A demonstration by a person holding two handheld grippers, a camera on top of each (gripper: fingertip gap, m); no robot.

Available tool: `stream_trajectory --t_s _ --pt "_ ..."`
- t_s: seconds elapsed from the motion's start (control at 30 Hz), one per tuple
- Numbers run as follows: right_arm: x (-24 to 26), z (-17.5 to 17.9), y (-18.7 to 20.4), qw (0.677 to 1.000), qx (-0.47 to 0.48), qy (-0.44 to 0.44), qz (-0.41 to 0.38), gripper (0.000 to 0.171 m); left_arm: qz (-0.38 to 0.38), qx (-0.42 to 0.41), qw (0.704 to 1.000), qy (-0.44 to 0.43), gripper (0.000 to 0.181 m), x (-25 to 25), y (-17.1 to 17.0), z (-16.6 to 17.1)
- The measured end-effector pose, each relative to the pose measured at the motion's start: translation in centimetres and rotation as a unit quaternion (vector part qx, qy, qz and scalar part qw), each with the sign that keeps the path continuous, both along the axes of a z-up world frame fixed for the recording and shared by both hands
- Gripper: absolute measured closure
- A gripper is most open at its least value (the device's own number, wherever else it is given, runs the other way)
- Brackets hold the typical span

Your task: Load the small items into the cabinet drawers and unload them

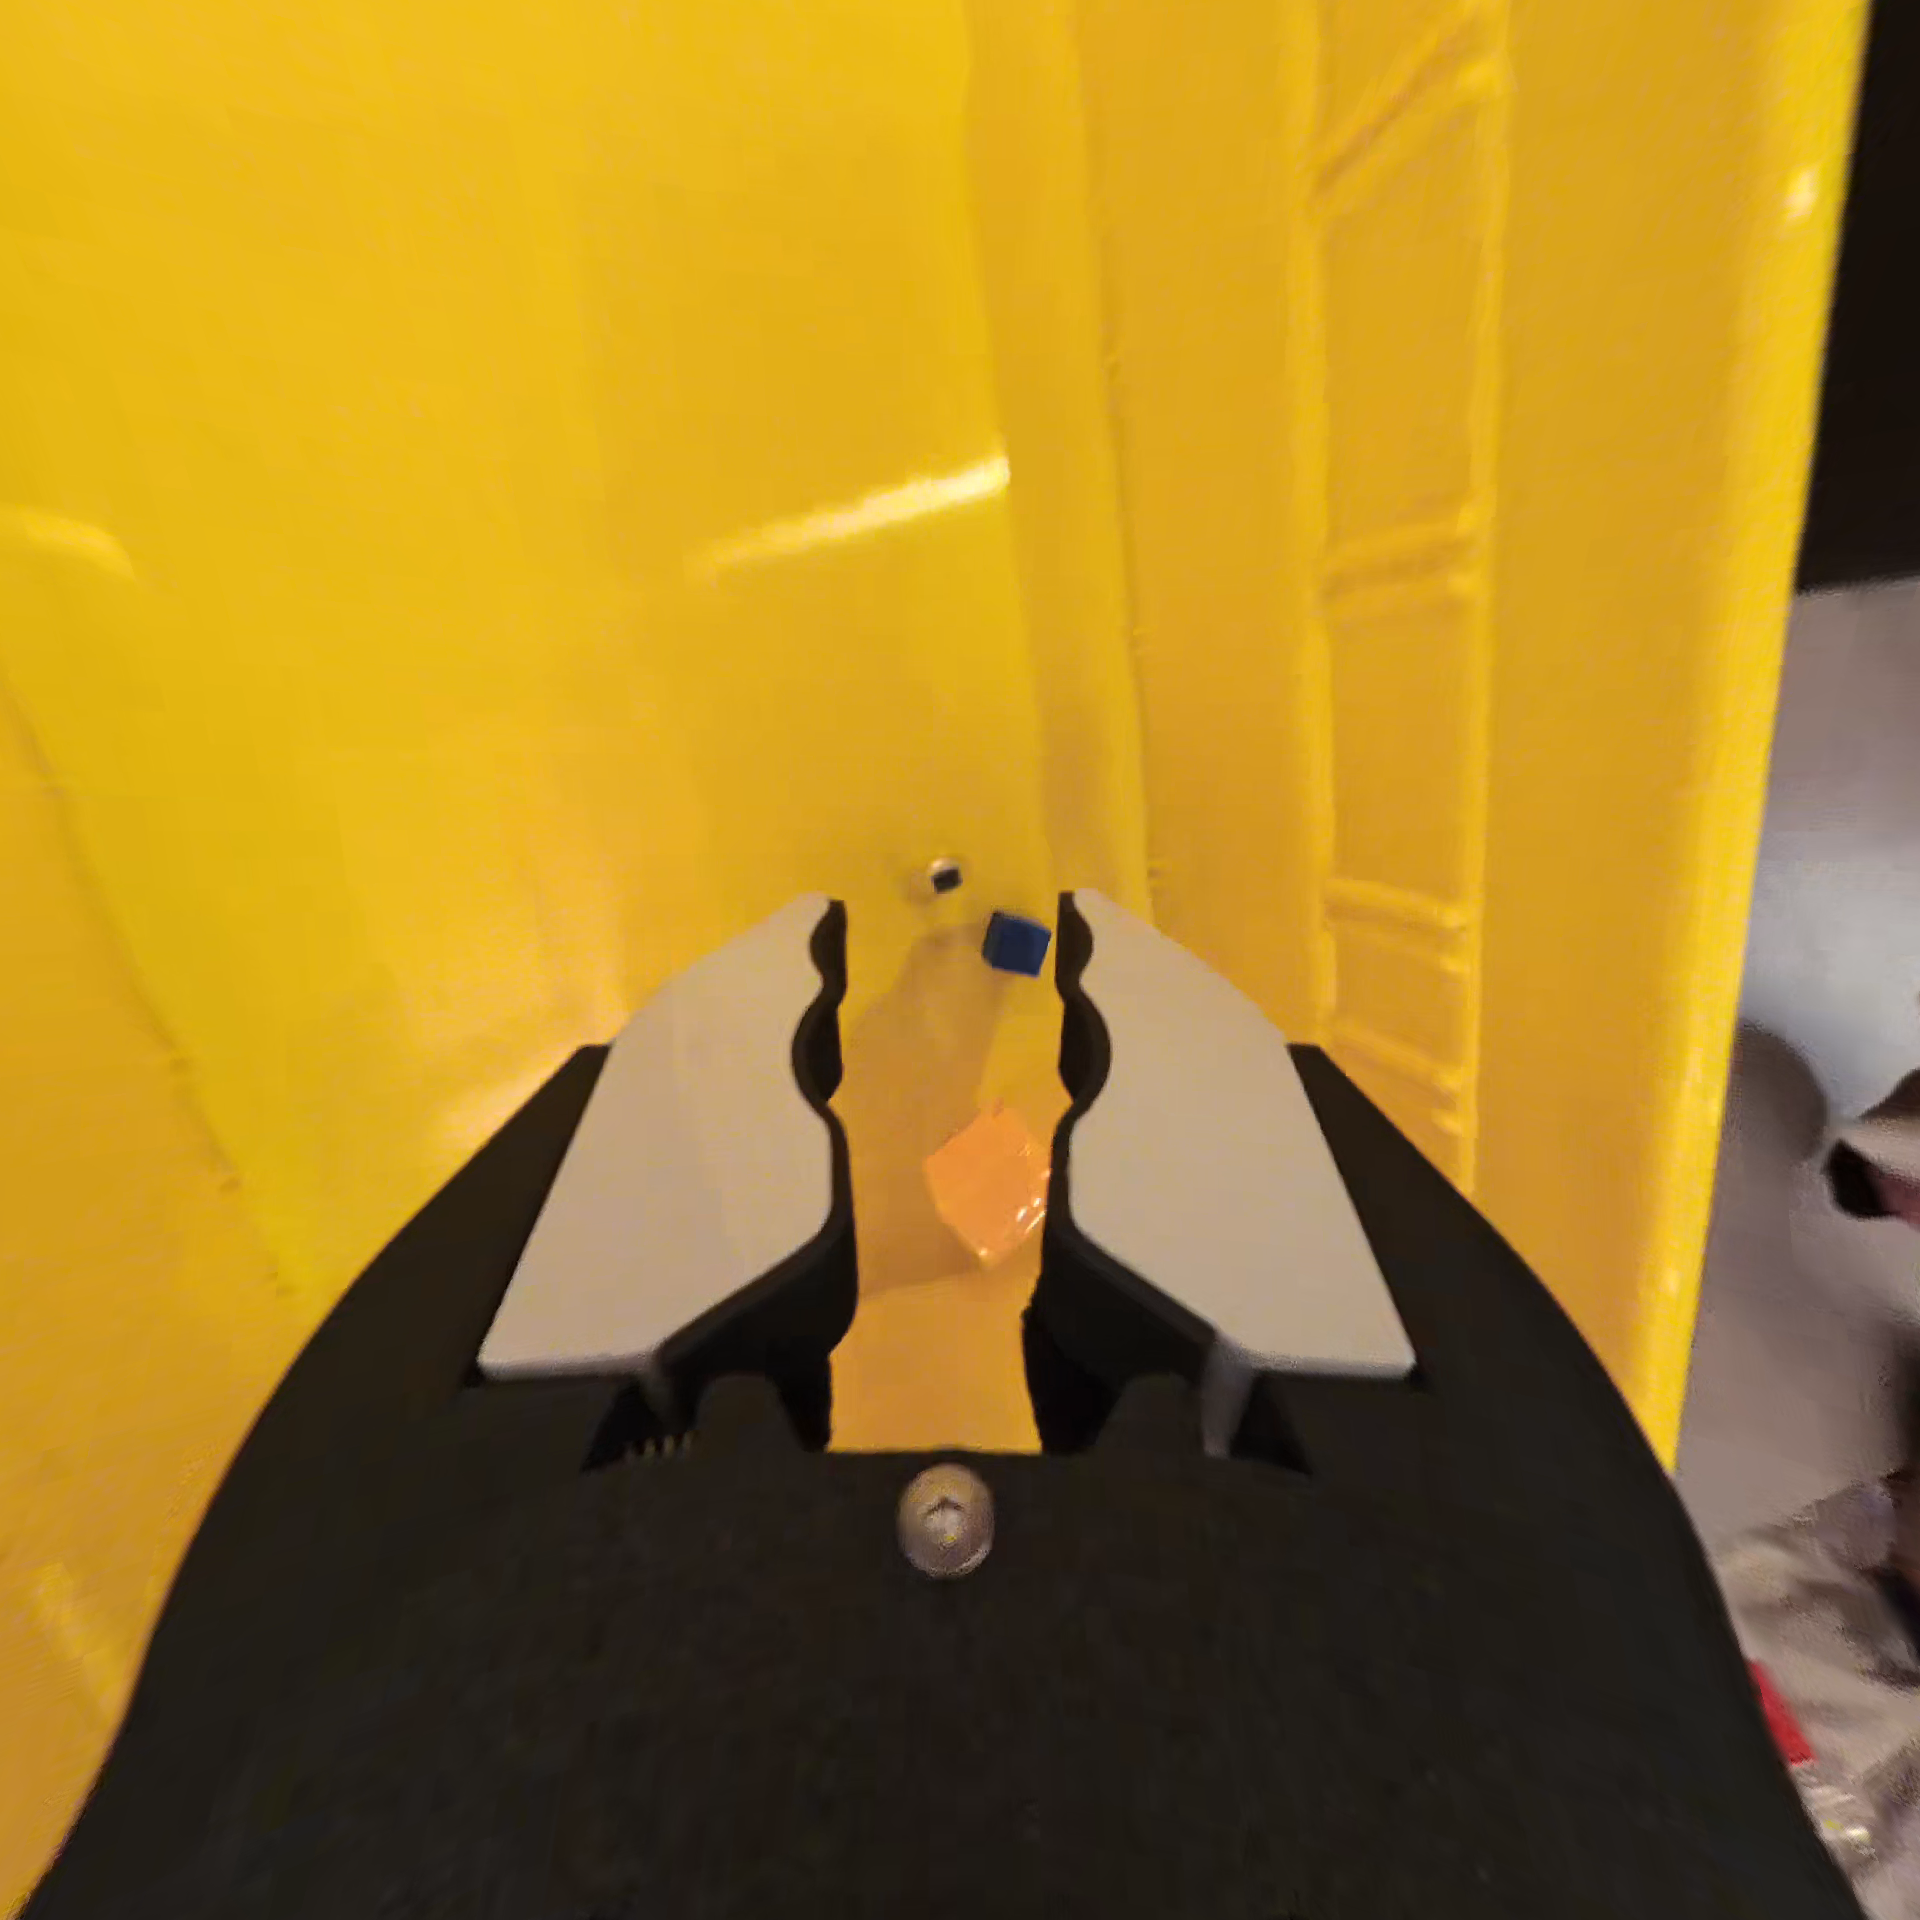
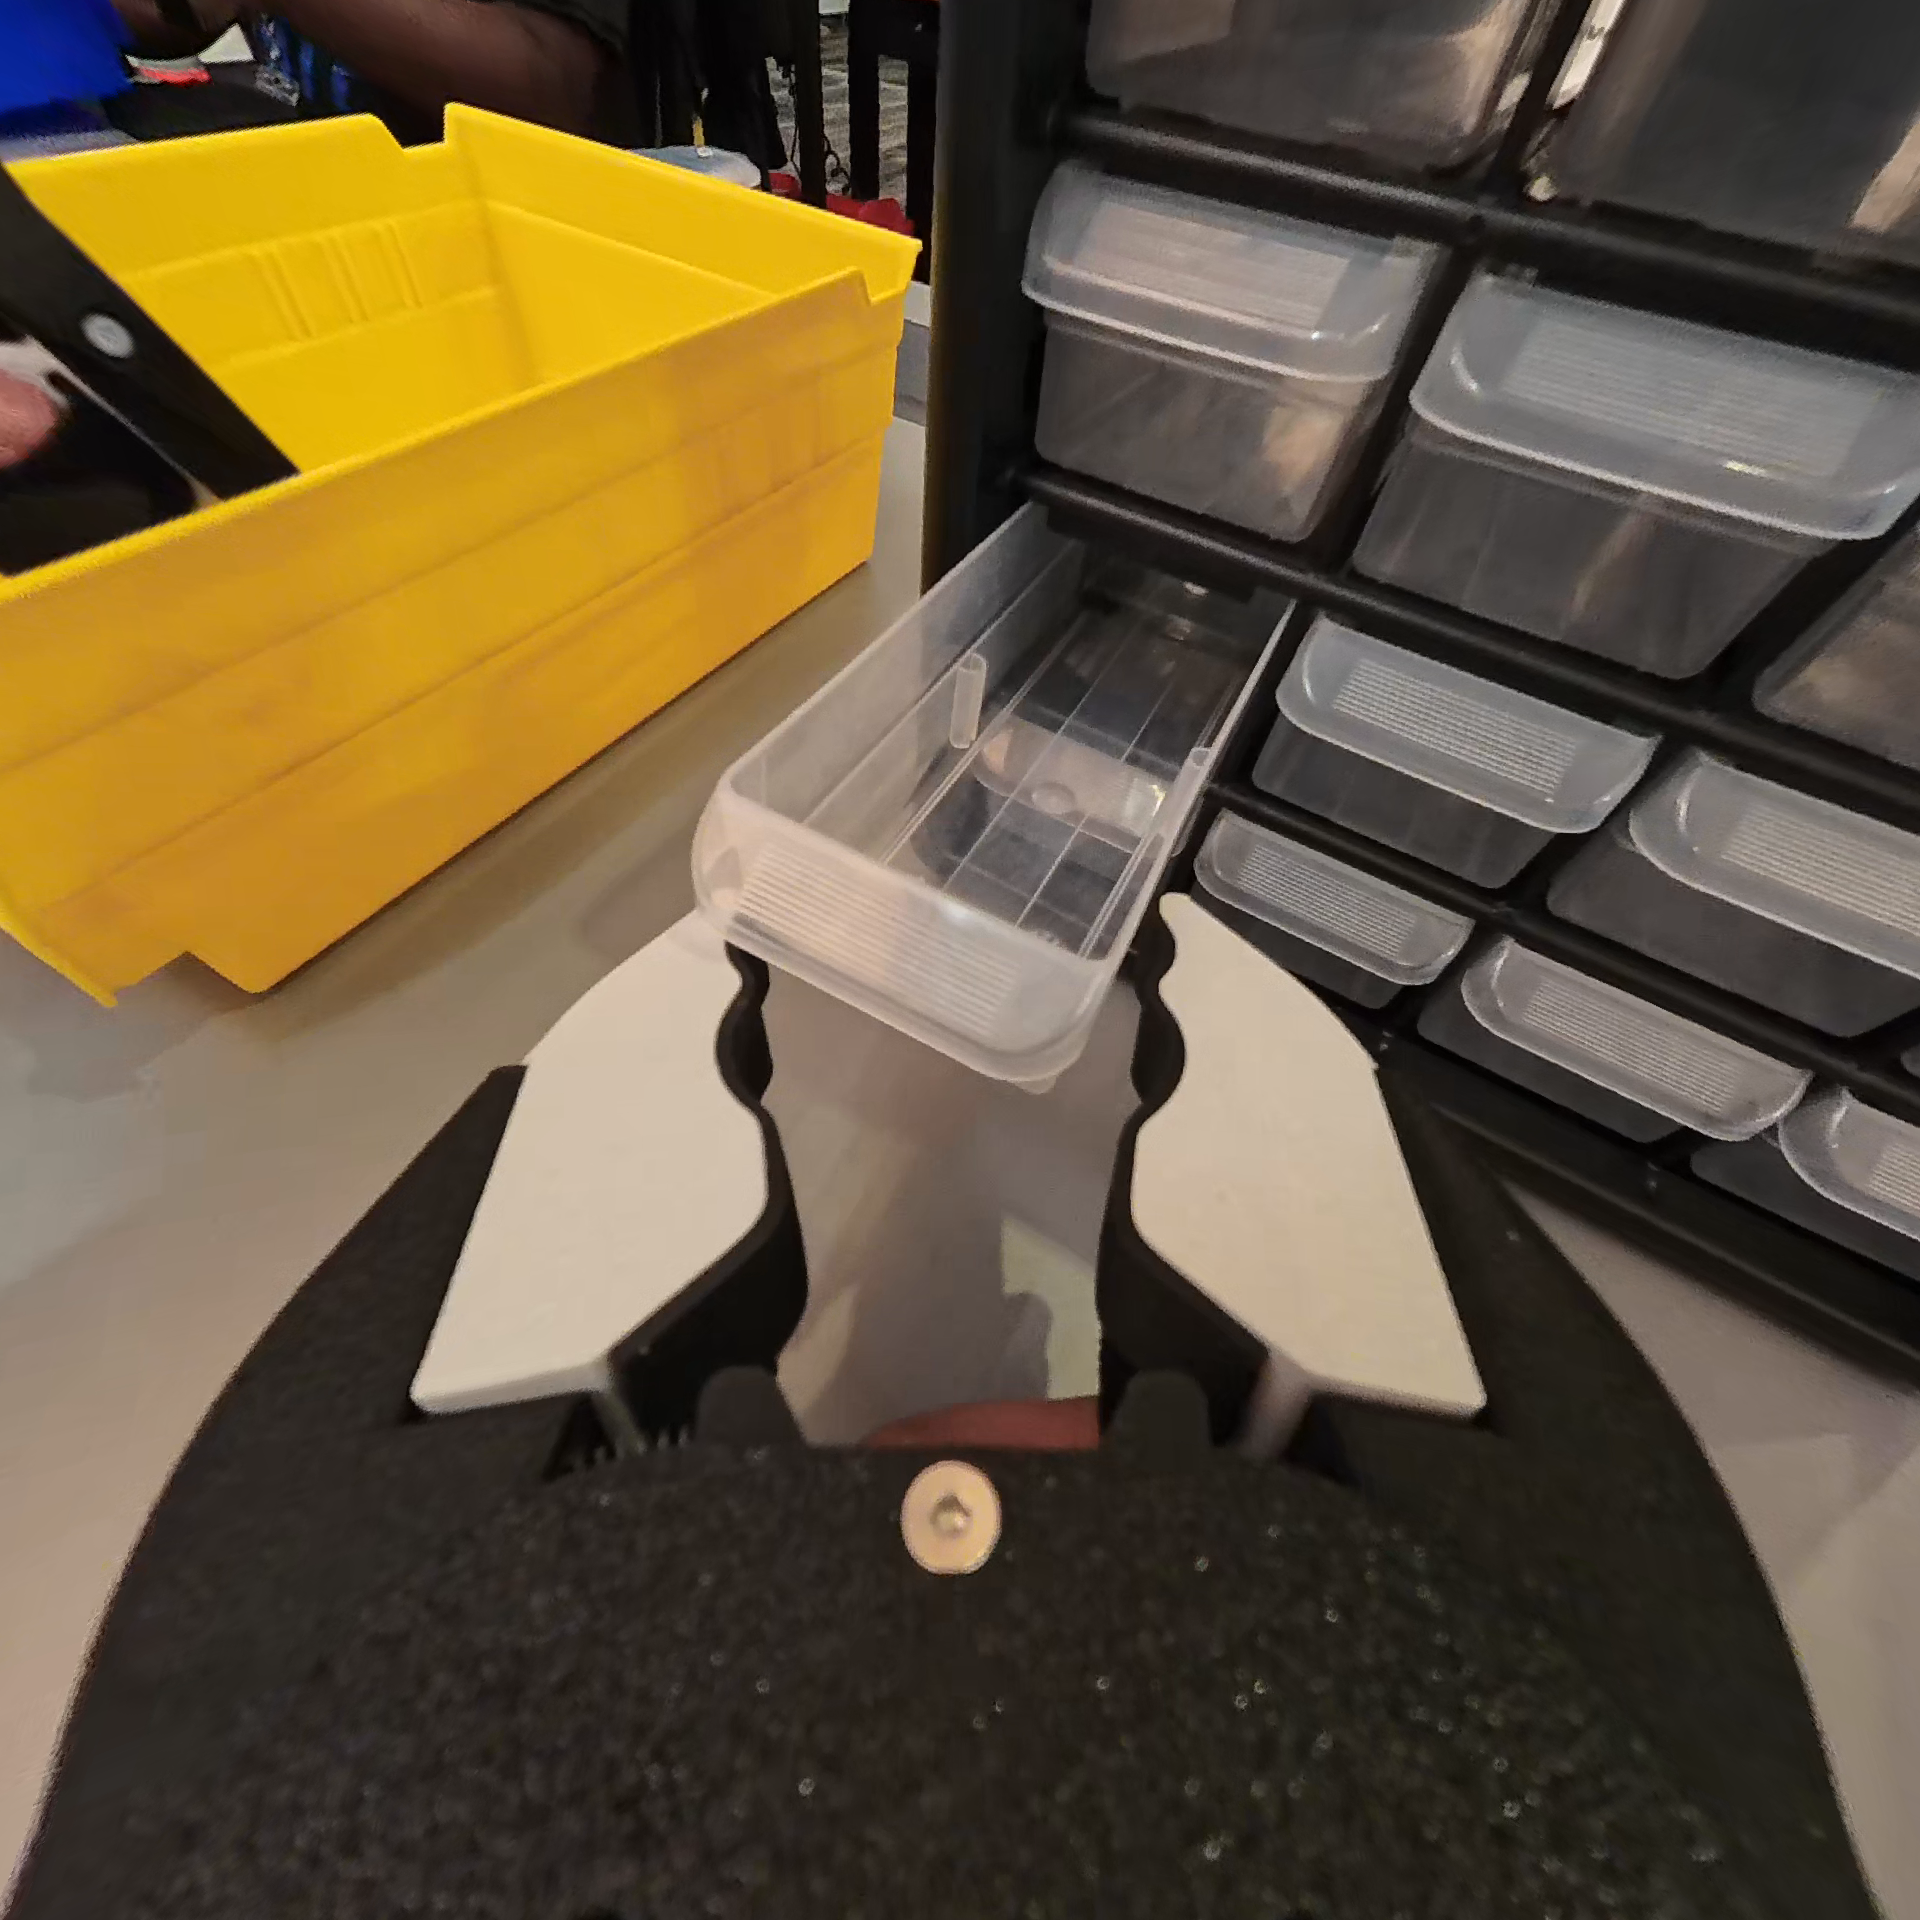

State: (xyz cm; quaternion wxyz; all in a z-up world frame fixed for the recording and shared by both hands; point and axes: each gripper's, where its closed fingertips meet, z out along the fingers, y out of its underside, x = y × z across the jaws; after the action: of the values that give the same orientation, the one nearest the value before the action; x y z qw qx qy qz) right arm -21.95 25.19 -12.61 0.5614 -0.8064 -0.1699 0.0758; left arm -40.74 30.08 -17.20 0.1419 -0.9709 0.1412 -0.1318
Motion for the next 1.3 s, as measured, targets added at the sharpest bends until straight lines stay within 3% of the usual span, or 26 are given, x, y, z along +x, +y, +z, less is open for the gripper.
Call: stream_trajectory --t_s 0.13,0.3,0.5,0.6,0.67,0.83,0.93,1.07,1.3 --pt "0.0 0.0 0.0 1.0 0.0 0.0 0.0 0.103 0.038 -0.024 0.999 -0.003 0.15 0.1 0.5 -1.3" --pt "0.0 0.0 0.0 1.0 -0.002 0.0 0.001 0.103 0.033 -0.037 0.999 0.004 0.17 0.7 0.4 -1.7" --pt "0.0 0.0 0.0 1.0 -0.003 0.0 0.003 0.103 0.02 -0.046 0.999 0.005 0.171 1.0 0.0 -1.6" --pt "0.0 0.0 -0.1 1.0 -0.004 0.001 0.003 0.103 0.012 -0.032 0.999 -0.009 0.171 1.0 -0.2 0.1" --pt "0.0 0.0 -0.1 1.0 -0.004 -0.001 0.003 0.103 -0.002 0.006 1.0 -0.031 0.171 1.5 0.1 3.1" --pt "0.1 0.0 -0.3 1.0 -0.005 -0.003 0.006 0.103 -0.157 0.151 0.968 -0.126 0.171 8.1 -1.3 13.8" --pt "0.1 0.0 -0.4 1.0 -0.006 -0.003 0.008 0.103 -0.289 0.211 0.926 -0.125 0.171 13.8 -3.3 17.0" --pt "0.0 -0.1 -0.4 1.0 -0.005 -0.014 0.005 0.103 -0.458 0.226 0.858 -0.048 0.171 19.4 -5.5 14.6" --pt "0.1 -0.1 -0.5 1.0 -0.007 -0.009 0.009 0.103 -0.499 0.098 0.857 0.08 0.171 20.3 -4.6 8.1"
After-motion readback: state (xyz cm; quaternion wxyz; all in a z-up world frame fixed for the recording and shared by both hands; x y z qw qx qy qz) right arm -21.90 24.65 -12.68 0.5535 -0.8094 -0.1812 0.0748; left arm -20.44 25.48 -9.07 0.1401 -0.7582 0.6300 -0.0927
